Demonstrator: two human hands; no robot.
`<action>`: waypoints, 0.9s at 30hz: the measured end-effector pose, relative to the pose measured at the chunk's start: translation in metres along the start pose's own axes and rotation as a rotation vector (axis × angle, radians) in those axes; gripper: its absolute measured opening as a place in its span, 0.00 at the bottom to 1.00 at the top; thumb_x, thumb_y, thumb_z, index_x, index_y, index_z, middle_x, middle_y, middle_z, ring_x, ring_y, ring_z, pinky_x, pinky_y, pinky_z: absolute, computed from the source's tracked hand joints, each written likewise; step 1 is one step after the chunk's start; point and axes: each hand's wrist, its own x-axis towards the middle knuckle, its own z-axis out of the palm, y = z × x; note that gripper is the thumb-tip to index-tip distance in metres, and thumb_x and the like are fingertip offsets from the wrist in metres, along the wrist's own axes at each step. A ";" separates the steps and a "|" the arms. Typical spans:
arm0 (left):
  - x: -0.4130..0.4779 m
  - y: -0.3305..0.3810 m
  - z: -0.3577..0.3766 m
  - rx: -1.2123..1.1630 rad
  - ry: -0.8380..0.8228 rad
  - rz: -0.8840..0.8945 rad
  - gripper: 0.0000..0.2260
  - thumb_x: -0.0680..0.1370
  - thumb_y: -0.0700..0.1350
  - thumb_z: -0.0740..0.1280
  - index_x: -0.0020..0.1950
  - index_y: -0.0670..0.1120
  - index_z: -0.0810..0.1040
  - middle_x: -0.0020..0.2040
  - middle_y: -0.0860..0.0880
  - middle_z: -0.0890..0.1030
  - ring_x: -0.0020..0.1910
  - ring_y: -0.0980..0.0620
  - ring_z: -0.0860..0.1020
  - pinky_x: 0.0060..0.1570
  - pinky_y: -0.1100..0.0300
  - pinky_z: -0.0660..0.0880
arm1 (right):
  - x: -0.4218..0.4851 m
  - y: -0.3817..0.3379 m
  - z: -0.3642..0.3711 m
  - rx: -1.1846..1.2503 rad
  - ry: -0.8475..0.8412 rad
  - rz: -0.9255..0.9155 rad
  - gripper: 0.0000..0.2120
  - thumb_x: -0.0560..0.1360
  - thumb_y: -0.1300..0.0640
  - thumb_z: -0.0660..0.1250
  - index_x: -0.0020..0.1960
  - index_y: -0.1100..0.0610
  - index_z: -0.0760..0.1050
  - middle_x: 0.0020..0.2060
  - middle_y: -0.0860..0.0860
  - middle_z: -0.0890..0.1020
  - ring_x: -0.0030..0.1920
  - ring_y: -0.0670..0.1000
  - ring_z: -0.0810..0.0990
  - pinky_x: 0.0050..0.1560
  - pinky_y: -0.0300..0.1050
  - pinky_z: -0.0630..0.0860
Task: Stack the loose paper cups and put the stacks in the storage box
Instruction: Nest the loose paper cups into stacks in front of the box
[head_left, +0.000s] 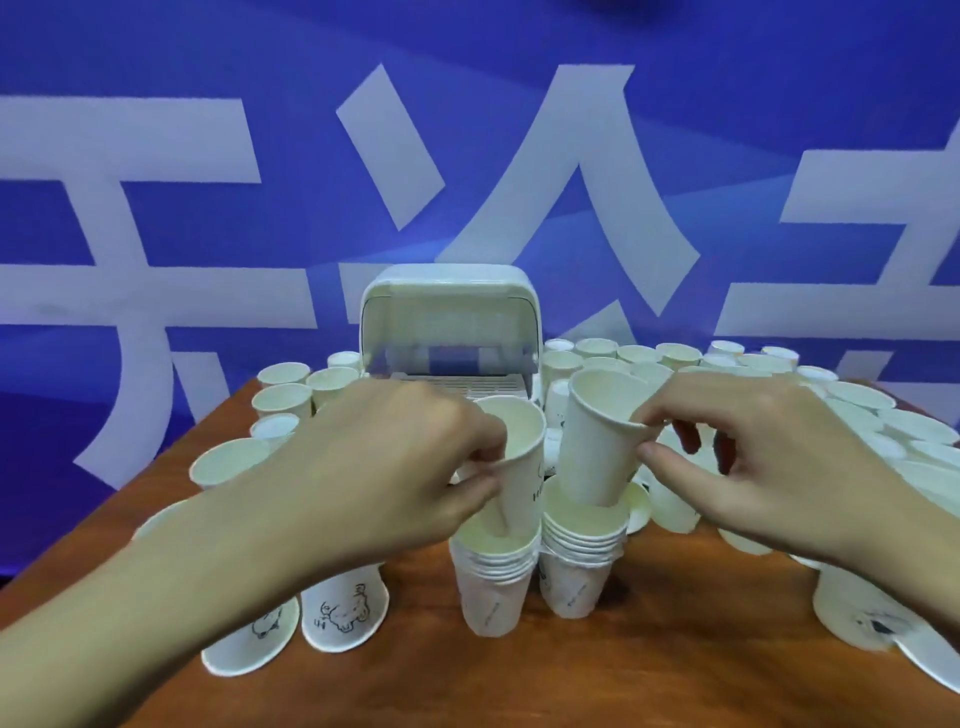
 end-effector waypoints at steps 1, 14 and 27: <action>-0.001 0.001 0.003 0.003 -0.025 0.002 0.11 0.76 0.60 0.58 0.46 0.55 0.74 0.42 0.57 0.80 0.43 0.57 0.77 0.35 0.58 0.72 | -0.002 -0.001 0.001 -0.010 -0.022 -0.003 0.05 0.73 0.46 0.64 0.45 0.42 0.78 0.36 0.37 0.78 0.40 0.44 0.77 0.33 0.43 0.74; -0.003 0.007 0.047 -0.085 -0.253 0.085 0.17 0.78 0.61 0.52 0.49 0.53 0.76 0.44 0.53 0.78 0.46 0.52 0.76 0.41 0.53 0.75 | -0.009 0.009 0.044 -0.007 -0.296 -0.083 0.10 0.79 0.38 0.58 0.49 0.39 0.77 0.43 0.34 0.78 0.43 0.35 0.75 0.40 0.41 0.76; -0.015 -0.045 0.019 -0.102 -0.105 -0.233 0.17 0.78 0.66 0.52 0.55 0.63 0.77 0.43 0.66 0.77 0.37 0.64 0.73 0.36 0.62 0.74 | 0.044 0.002 0.034 -0.064 -0.302 -0.060 0.17 0.76 0.33 0.53 0.52 0.36 0.77 0.40 0.36 0.81 0.40 0.41 0.78 0.39 0.46 0.77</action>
